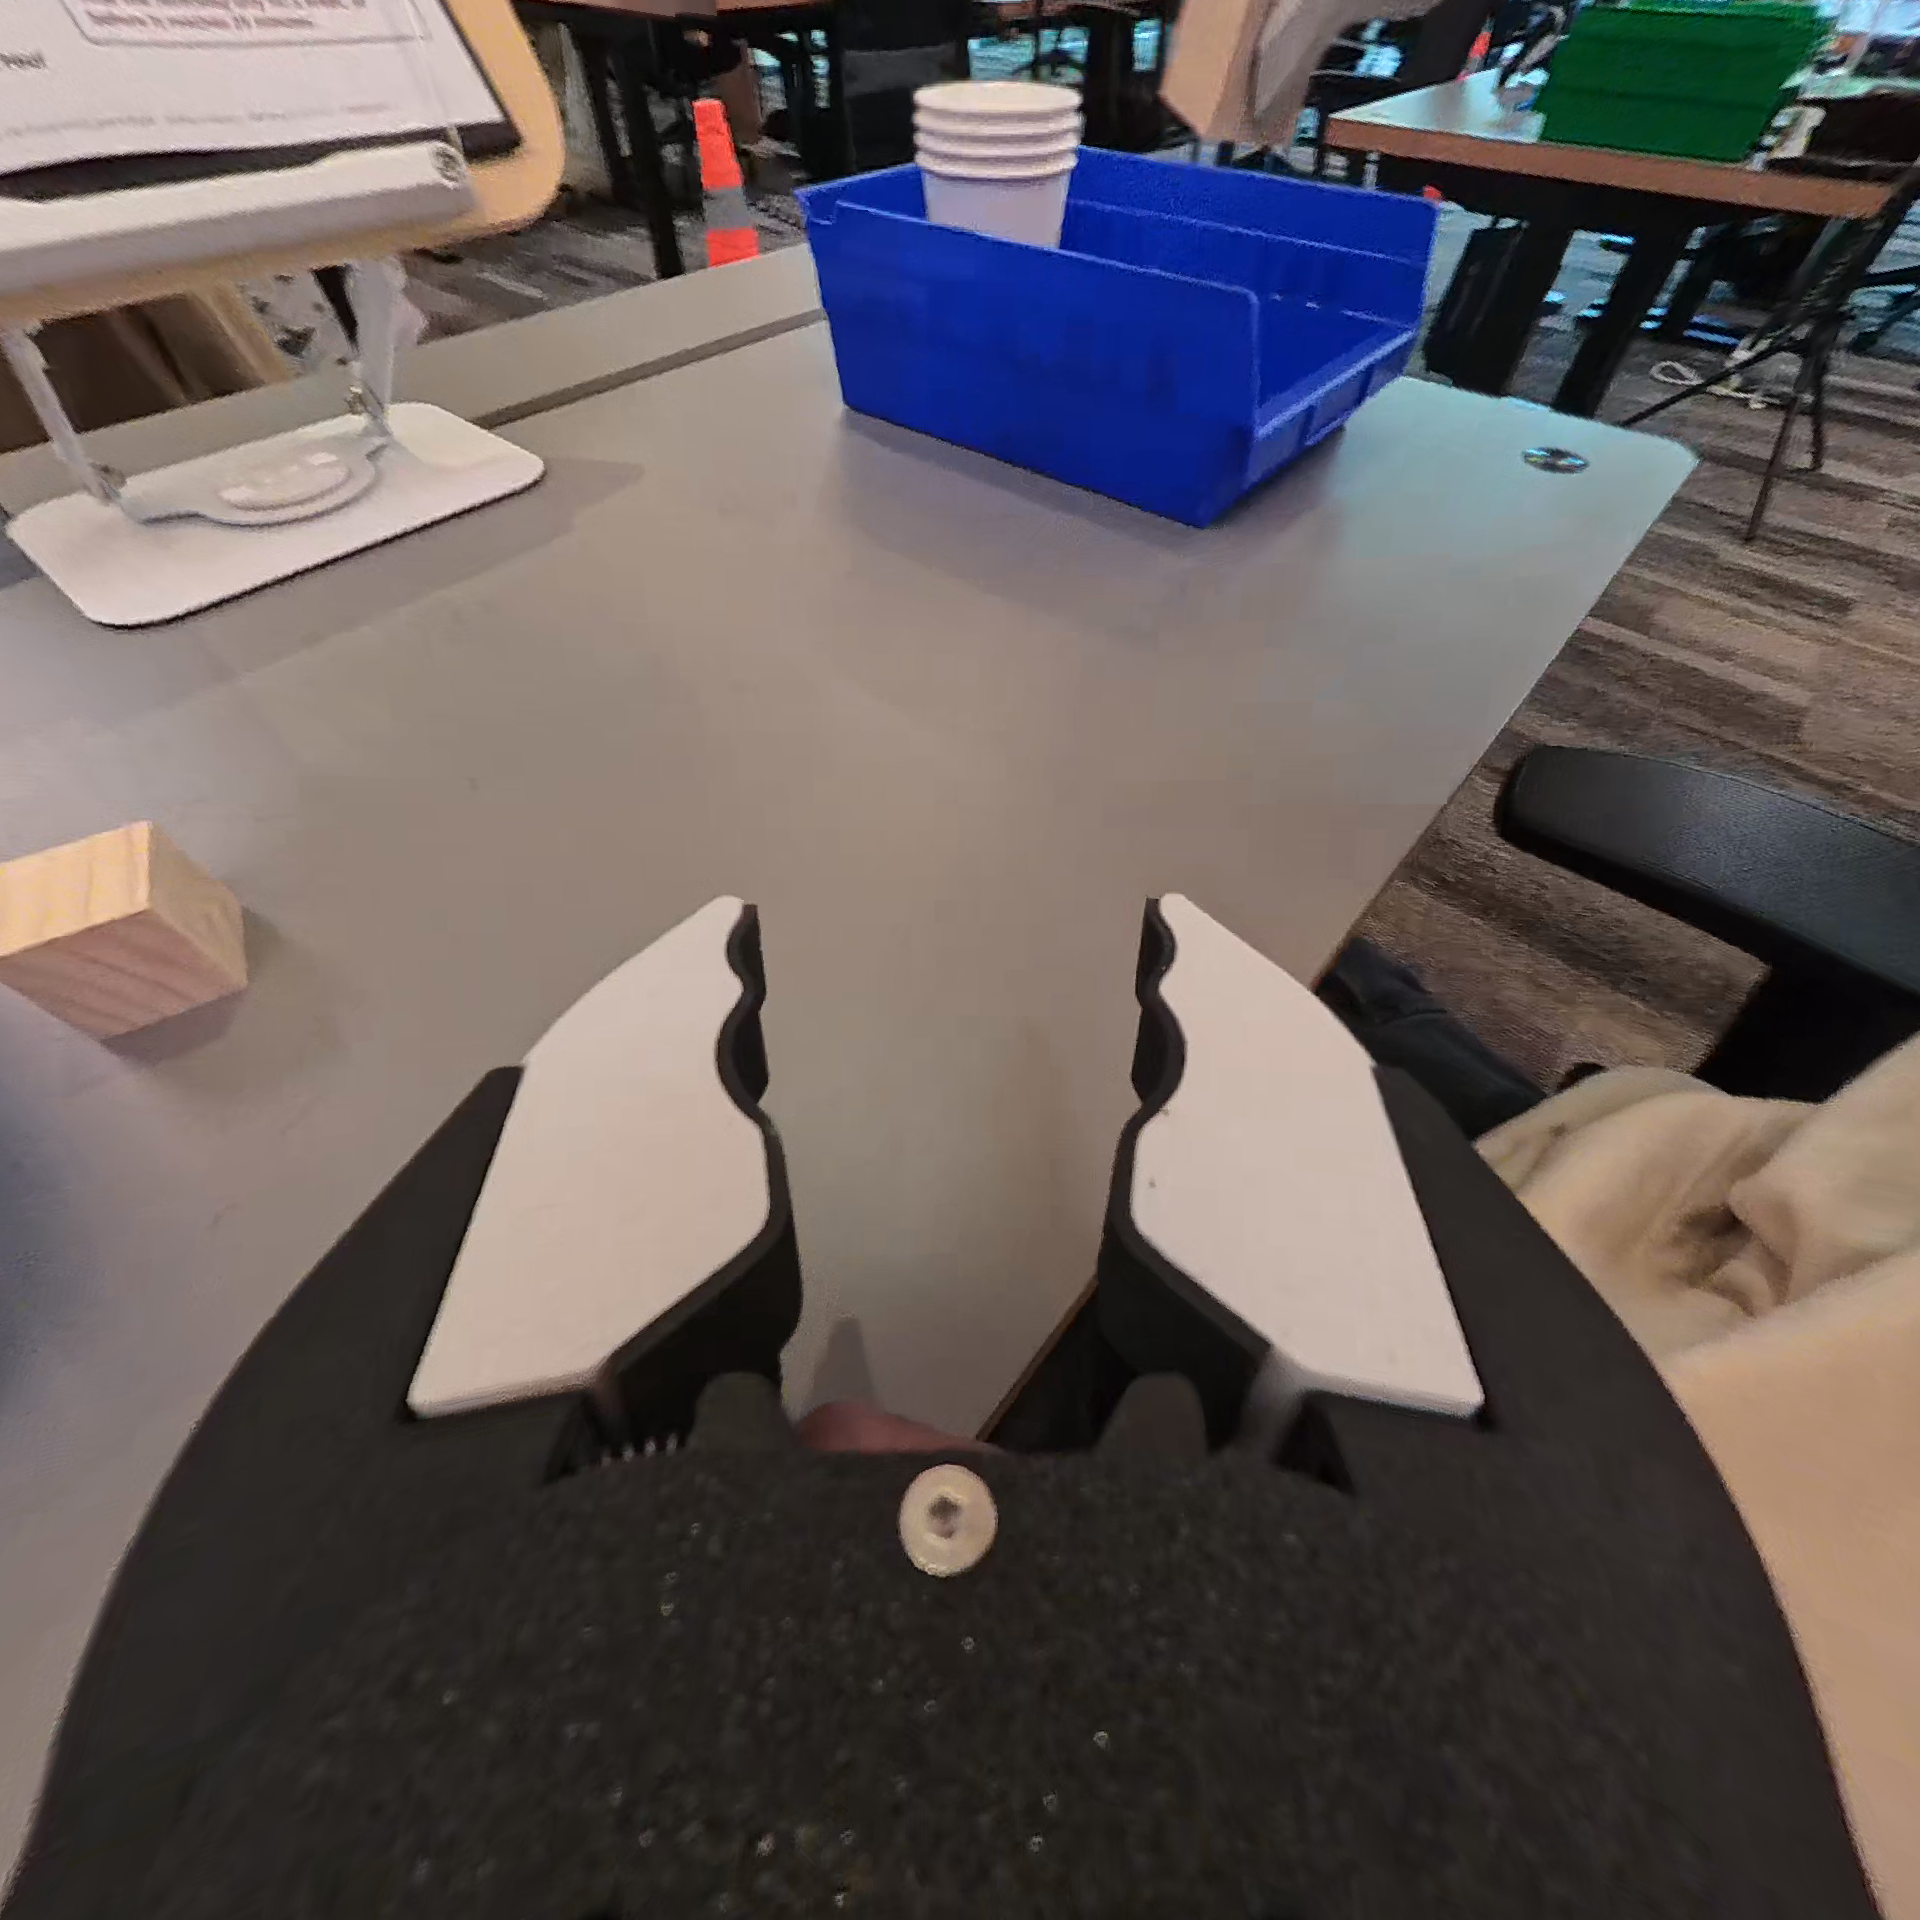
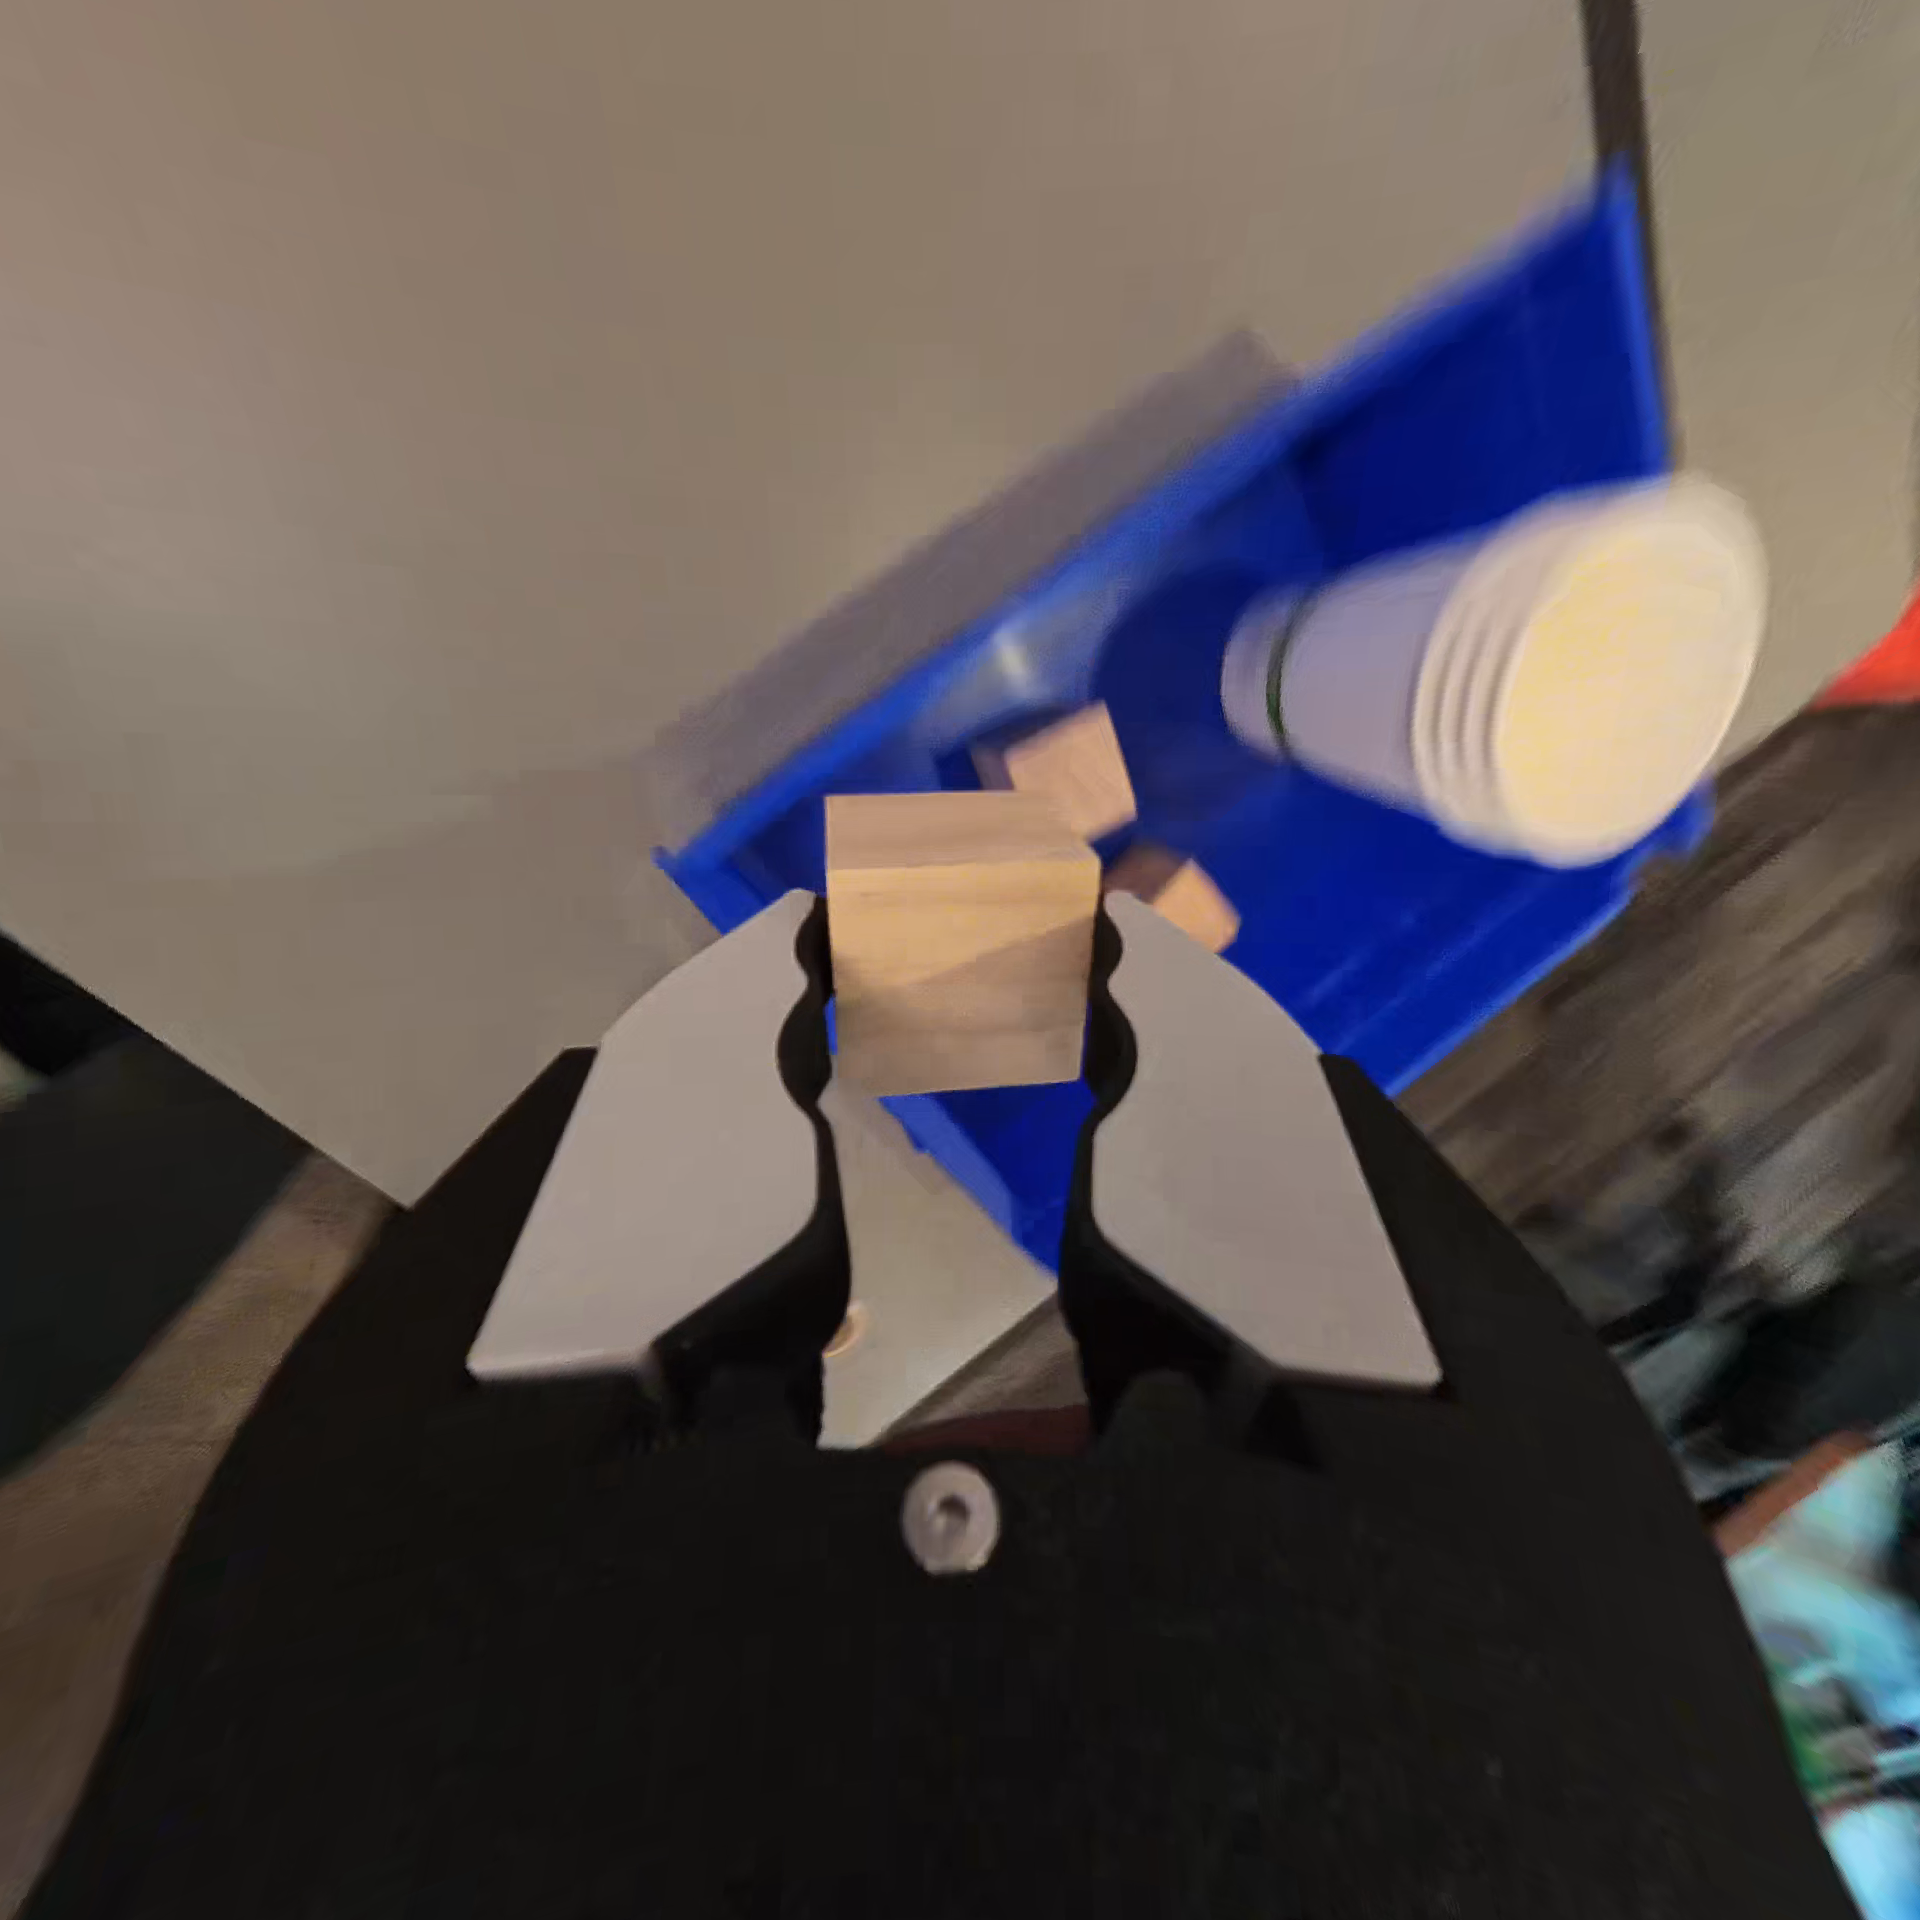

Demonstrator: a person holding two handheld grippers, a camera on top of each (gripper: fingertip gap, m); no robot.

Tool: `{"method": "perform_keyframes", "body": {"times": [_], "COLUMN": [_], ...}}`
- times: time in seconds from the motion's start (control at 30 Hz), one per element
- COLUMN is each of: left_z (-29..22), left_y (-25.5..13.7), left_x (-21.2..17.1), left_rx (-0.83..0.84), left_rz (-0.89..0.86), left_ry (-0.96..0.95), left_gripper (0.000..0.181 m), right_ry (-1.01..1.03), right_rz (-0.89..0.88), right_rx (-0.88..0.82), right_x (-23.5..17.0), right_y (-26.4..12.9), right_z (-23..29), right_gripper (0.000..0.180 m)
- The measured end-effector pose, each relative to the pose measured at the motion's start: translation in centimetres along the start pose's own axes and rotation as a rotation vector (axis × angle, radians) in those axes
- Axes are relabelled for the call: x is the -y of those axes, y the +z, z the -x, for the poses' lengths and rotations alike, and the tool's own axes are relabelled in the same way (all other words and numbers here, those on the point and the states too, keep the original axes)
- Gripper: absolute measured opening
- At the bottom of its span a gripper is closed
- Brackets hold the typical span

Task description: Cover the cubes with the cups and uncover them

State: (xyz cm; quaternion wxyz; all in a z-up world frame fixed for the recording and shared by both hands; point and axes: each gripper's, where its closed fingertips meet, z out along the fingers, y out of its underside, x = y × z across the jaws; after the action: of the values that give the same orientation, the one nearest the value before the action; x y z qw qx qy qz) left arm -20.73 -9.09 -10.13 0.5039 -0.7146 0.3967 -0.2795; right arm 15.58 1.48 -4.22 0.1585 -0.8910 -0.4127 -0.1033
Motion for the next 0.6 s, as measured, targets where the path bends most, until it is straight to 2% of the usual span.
{"method": "perform_keyframes", "body": {"times": [0.03,0.17,0.27,0.43,0.6], "left_z": [0.2,0.4,0.3,0.4,0.4], "left_y": [-0.1,-0.5,-0.8,-1.0,-1.0], "left_x": [0.2,1.3,1.7,1.5,1.3], "left_rx": [0.025,0.074,0.076,0.068,0.069], "left_rz": [0.0,-0.015,-0.031,-0.025,-0.013], "left_ry": [0.004,0.016,0.024,0.012,0.016], "left_gripper": [0.069,0.07,0.07,0.069,0.07], "right_ry": [0.13,0.532,0.7,0.785,0.806], "right_rz": [0.038,0.142,0.187,0.231,0.25], "right_rx": [0.03,0.117,0.101,0.101,0.11], "right_x": [-1.7,-6.8,-9.4,-11.3,-11.9], "right_y": [0.9,6.0,9.0,12.4,13.9], "right_z": [-1.2,-3.1,-3.7,-3.4,-3.3], "right_gripper": [0.046,0.046,0.046,0.047,0.047]}}
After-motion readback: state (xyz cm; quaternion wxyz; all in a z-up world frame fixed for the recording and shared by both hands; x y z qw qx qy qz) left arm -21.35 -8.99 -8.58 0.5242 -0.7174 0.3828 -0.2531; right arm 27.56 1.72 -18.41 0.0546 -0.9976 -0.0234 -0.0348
